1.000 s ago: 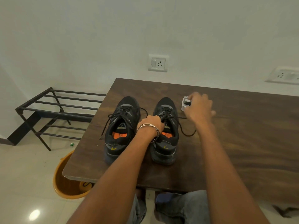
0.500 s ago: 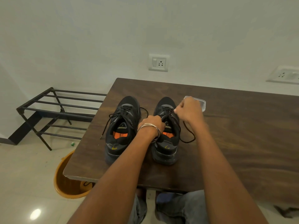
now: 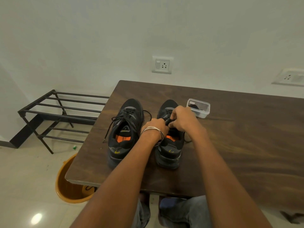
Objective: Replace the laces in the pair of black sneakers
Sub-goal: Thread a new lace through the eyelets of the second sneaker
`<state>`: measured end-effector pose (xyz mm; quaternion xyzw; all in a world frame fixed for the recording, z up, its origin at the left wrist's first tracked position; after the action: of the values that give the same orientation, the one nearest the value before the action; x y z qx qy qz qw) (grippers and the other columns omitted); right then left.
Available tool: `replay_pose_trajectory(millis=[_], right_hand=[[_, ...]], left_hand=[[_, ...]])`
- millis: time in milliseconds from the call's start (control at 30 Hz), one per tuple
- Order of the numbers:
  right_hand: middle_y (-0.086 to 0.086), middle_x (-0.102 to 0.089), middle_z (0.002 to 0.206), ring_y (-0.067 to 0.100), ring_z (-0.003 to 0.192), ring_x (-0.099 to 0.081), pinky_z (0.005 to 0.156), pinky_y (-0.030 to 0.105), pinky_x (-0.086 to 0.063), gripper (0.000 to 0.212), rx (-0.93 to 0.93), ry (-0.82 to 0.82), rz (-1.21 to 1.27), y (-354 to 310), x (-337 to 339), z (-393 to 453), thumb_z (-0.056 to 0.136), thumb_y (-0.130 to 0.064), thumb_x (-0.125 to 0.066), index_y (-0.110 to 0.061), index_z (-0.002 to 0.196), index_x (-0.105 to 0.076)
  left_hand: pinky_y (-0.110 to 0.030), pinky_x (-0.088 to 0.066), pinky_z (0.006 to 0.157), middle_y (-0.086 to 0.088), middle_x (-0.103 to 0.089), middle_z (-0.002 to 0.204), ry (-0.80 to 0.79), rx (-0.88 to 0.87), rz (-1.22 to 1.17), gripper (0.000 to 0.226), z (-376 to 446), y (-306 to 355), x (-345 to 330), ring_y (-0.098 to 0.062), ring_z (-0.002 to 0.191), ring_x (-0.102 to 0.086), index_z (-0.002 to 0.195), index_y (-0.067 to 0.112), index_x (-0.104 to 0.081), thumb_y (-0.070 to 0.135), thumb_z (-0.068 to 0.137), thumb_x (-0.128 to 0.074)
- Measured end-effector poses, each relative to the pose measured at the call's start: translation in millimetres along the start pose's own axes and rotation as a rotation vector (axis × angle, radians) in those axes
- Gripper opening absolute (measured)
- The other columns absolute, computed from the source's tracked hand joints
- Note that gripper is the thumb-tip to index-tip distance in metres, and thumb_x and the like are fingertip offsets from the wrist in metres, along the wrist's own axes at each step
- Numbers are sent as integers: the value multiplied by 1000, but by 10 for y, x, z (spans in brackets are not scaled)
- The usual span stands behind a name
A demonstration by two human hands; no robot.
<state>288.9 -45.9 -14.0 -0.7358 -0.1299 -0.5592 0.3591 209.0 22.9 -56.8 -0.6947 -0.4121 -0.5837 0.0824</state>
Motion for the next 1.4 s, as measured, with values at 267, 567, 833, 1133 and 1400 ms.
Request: replay_pose_trajectory(millis=[267,567,833,1133,1400], right_hand=[[18,-66,92,32,86,-65,76,42,-57,16,-38,75,93,117,65,52,90,-12,-57,0,96,-65],[18,-61,120,37,105,-62,77,35,-51,26,-465,431,345,948,651,-282,94,-12,-56,-3,118,-59],[8,-67,97,21,90,-61,84,35,-51,14,-145,160,283,498,497,-163,87,-18,-74,-6,94,-69],[14,-64,101,31,90,-64,82,44,-57,29,-16,46,7,150,50,-49,85,-21,-73,-5,106,-62],[17,-70,81,32,79,-68,73,42,-60,11,-92,66,200,346,149,-34,79,-10,-75,0,82,-73]], left_hand=[[-35,-41,69,-5,-47,81,2,-12,-24,30,-24,9,21,-18,66,-46,111,10,-57,35,97,-46],[-33,-40,65,-1,-47,75,-40,-45,33,31,-73,28,79,-15,63,-47,96,14,-52,45,94,-51],[-38,-52,74,-7,-65,91,365,-109,-115,27,-142,155,620,-27,84,-63,98,12,-66,37,91,-61],[-35,-46,90,-6,-58,121,275,-323,40,26,-19,362,370,-26,108,-57,116,23,-69,24,93,-59],[-39,-48,85,-7,-53,128,394,-366,234,34,-31,527,274,-32,110,-55,123,11,-57,24,92,-60]])
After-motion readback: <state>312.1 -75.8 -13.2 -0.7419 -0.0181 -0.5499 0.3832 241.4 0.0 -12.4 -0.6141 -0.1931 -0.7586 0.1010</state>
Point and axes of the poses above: each hand's wrist, its own z-axis towards the middle knuckle, its own x-axis out of the back of the hand, y = z × x, the point moved 9 cm from there along z, towards the middle knuckle
